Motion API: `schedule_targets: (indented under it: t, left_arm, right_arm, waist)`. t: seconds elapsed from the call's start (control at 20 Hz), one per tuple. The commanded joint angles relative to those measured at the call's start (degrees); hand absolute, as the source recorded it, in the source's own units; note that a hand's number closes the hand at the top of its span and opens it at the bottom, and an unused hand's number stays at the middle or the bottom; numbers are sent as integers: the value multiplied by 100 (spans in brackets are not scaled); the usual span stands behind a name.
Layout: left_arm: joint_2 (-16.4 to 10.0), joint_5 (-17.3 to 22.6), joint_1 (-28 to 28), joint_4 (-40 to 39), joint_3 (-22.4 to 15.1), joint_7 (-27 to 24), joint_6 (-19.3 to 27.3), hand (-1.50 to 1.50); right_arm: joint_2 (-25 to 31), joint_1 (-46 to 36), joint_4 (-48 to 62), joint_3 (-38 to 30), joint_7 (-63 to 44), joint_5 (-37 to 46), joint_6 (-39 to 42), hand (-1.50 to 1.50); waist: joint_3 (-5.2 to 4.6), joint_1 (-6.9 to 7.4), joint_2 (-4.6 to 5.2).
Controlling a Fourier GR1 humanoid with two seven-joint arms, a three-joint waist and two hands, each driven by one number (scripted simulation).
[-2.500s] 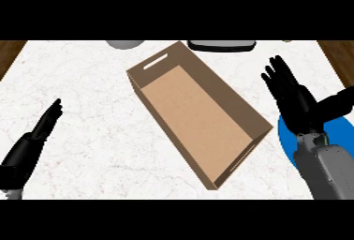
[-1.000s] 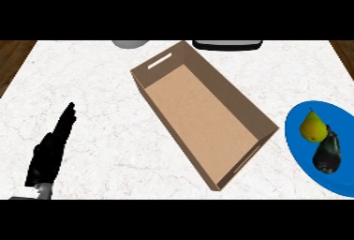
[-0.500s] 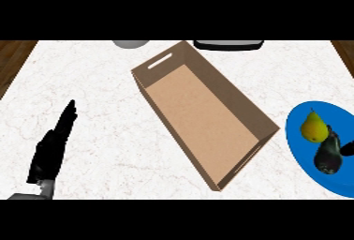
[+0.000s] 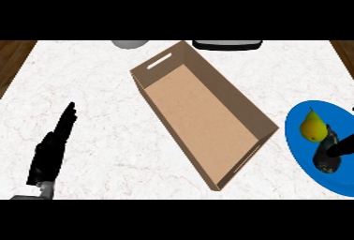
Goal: Pick the eggplant from the plate and place it in the cardboard box
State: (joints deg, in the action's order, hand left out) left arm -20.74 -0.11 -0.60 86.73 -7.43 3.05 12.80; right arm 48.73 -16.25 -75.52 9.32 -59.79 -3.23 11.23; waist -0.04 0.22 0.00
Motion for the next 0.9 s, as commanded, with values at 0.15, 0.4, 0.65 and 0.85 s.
schedule_targets:
  t: [0.15, 0.4, 0.65, 0.85]
  left_arm:
    - [1, -31, -223, 145, 182, -1, -279, 0]
    - [162, -203, 85, -176, 298, 19, -232, 0]
    - [374, -352, -237, -146, 286, -365, -287, 0]
    - [144, -183, -81, 130, 627, 70, -628, 0]
  right_arm:
    - [-127, 169, 208, -249, -231, 201, 376, -150]
    - [-498, 300, 526, -224, 110, 625, 109, -150]
    - [-642, 567, -136, -307, -255, 759, 90, -150]
    - [-803, 166, 574, -485, 60, 1066, 252, -150]
  waist:
    - [2, -5, -2]
    - [3, -6, 9]
    - [1, -21, -3]
    - [4, 15, 3]
